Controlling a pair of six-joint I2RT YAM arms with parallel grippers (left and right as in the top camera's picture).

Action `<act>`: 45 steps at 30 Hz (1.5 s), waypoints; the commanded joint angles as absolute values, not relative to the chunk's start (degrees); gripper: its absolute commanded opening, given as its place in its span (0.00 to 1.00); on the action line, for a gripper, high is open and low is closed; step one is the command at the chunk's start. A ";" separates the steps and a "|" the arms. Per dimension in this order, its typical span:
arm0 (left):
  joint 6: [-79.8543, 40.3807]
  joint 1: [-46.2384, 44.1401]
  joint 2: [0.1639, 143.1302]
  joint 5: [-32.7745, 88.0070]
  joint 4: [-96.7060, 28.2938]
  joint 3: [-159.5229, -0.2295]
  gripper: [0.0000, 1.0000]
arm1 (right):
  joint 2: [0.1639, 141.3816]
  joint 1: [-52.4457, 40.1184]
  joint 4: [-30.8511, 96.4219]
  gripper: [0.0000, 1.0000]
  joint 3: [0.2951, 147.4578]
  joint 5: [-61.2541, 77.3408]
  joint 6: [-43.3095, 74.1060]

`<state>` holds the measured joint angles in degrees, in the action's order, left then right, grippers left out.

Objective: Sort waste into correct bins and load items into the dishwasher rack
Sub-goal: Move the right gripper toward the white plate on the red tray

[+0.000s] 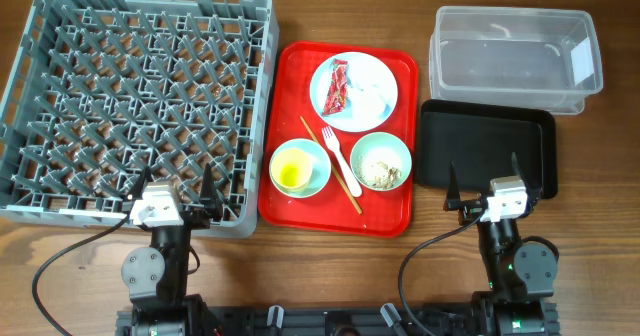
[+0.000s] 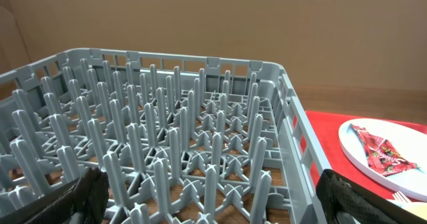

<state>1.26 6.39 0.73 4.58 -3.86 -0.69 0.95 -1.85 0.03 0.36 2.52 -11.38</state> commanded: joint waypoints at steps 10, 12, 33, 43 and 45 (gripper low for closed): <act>2.15 6.66 0.27 4.62 -4.05 -0.32 1.00 | 1.04 -2.17 -0.12 1.00 0.32 2.39 -10.48; 2.15 6.66 0.27 4.62 -4.05 -0.32 1.00 | 1.04 -2.17 -0.10 1.00 0.32 2.39 -10.50; 2.11 6.66 0.32 6.15 -3.84 -0.32 1.00 | 1.76 -2.17 -0.12 1.00 0.32 2.35 -2.83; -2.63 6.66 1.02 6.20 -3.88 -0.36 1.00 | 7.60 -2.17 0.73 1.00 2.31 2.37 -1.21; -3.57 6.66 1.58 6.17 -4.38 -0.95 1.00 | 9.91 -2.17 0.99 1.00 3.53 2.37 0.27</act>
<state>-0.78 6.39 0.86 5.06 -3.84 -0.69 6.76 -1.85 0.82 0.64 2.52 -2.55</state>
